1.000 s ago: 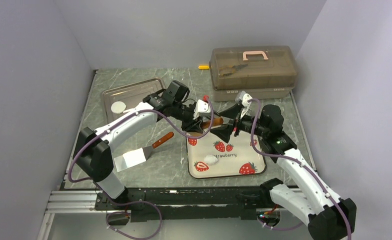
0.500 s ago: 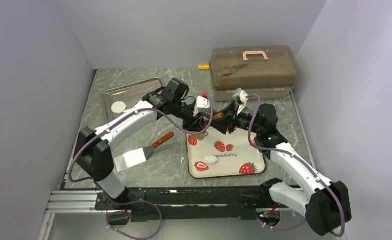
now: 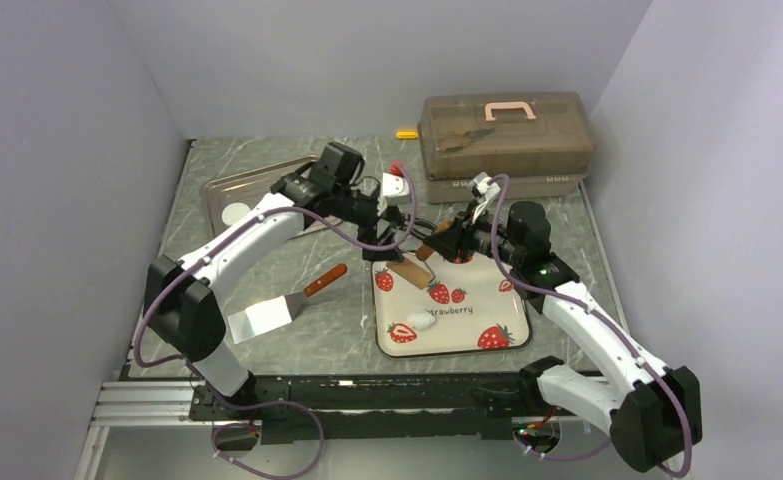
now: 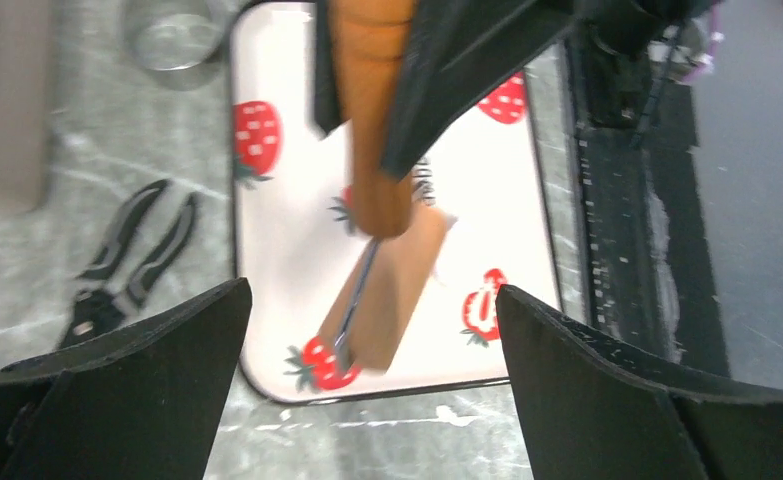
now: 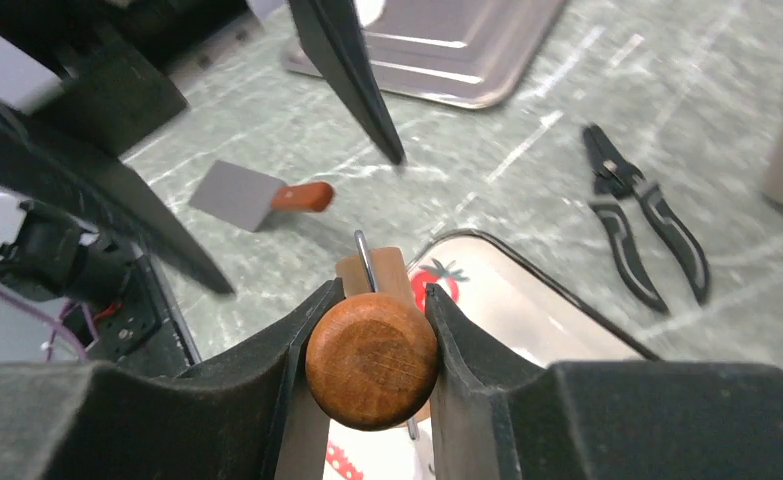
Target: Roll out the dumpling wrappers from the dough
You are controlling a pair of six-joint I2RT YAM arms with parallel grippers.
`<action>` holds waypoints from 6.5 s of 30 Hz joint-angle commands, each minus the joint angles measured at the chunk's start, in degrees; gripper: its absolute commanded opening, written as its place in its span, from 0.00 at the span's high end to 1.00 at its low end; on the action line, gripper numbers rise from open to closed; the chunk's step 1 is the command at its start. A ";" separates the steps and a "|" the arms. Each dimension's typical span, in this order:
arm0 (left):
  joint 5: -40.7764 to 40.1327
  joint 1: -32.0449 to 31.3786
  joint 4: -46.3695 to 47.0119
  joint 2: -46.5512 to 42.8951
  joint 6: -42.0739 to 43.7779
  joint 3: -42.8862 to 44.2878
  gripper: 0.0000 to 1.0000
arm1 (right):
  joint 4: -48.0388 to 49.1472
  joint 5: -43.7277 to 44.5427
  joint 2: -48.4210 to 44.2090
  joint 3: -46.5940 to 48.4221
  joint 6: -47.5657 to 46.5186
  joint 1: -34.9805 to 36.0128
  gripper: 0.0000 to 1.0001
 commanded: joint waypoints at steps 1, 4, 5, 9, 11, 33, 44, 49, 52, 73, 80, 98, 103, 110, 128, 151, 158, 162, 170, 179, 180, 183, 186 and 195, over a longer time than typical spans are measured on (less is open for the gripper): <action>-6.48 2.44 -2.14 -4.78 0.13 3.99 0.01 | -14.51 12.22 -6.33 6.16 1.41 -0.29 1.00; -15.70 2.37 -2.11 -5.16 1.31 -0.02 0.01 | -20.45 15.82 -7.94 6.20 6.25 -0.71 1.00; -18.51 2.24 -1.91 -4.88 1.95 -2.04 0.01 | -22.13 16.11 -7.93 6.18 8.00 -1.04 1.00; -32.21 -0.67 1.77 -3.86 6.96 -10.12 0.01 | -22.94 12.62 -8.65 4.26 13.94 -2.97 1.00; -33.59 -1.91 4.78 -2.79 6.66 -12.35 0.01 | -22.05 12.47 -9.55 2.95 15.91 -3.78 1.00; -27.14 -1.05 5.07 11.62 -2.69 -2.12 0.15 | -16.84 6.92 -9.23 -4.55 24.81 -8.61 1.00; -27.19 -0.76 9.64 17.23 -10.57 -5.09 0.24 | -13.64 15.41 -11.64 -12.89 23.98 -7.32 1.00; -28.30 0.15 11.83 17.80 -11.39 -7.28 0.27 | -15.41 24.71 -10.97 -13.99 21.36 -1.88 1.00; -27.52 0.97 11.94 18.56 -13.51 -8.09 0.35 | -18.72 29.48 -9.81 -10.40 18.80 2.24 1.00; -23.23 0.87 19.88 17.28 -16.28 -15.61 0.61 | -16.01 40.74 -5.46 -4.56 17.11 16.63 1.00; -23.14 0.87 20.21 17.71 -16.14 -14.65 0.66 | -18.87 30.04 -2.83 6.22 13.32 11.45 1.00; -25.27 2.58 16.31 21.15 -11.75 -8.64 1.00 | -21.13 42.92 -9.95 -4.40 1.79 16.78 1.00; -23.23 2.74 17.15 20.64 -12.82 -10.06 1.00 | -17.96 49.63 -4.86 -9.75 5.32 18.46 1.00; -22.54 5.20 16.29 21.36 -14.10 -8.79 1.00 | -18.79 61.73 -6.03 -11.91 10.42 28.60 1.00; -24.01 6.85 16.07 20.45 -13.04 -7.90 1.00 | -13.95 65.15 -6.88 0.09 10.39 36.86 1.00; -23.73 6.84 16.72 19.94 -13.75 -8.85 1.00 | -20.60 69.01 -0.85 -14.22 26.39 39.19 1.00; -23.26 6.90 16.86 20.21 -14.39 -9.22 1.00 | -17.76 65.10 -1.81 -3.14 17.29 37.96 1.00; -23.16 6.85 17.03 20.16 -14.53 -9.56 1.00 | -14.70 61.76 -2.94 3.99 14.30 35.66 1.00; -23.32 6.85 17.38 19.73 -14.38 -10.16 1.00 | -25.15 73.27 -0.54 5.66 15.24 35.29 1.00; -23.36 7.08 16.84 19.93 -14.34 -9.91 1.00 | -28.49 72.86 -0.12 -5.44 24.51 36.80 1.00; -23.35 7.09 16.78 19.93 -14.33 -9.81 1.00 | -28.31 72.56 0.39 -6.21 25.27 37.06 1.00; -23.38 7.10 16.70 19.98 -14.36 -9.64 1.00 | -29.00 73.53 1.18 -8.71 27.75 37.80 1.00; -23.37 7.14 16.60 19.85 -14.28 -9.63 1.00 | -28.42 73.73 0.20 -10.92 28.91 38.14 1.00; -23.27 7.13 16.58 19.99 -14.43 -9.56 1.00 | -19.87 66.18 -1.50 1.07 16.84 38.22 1.00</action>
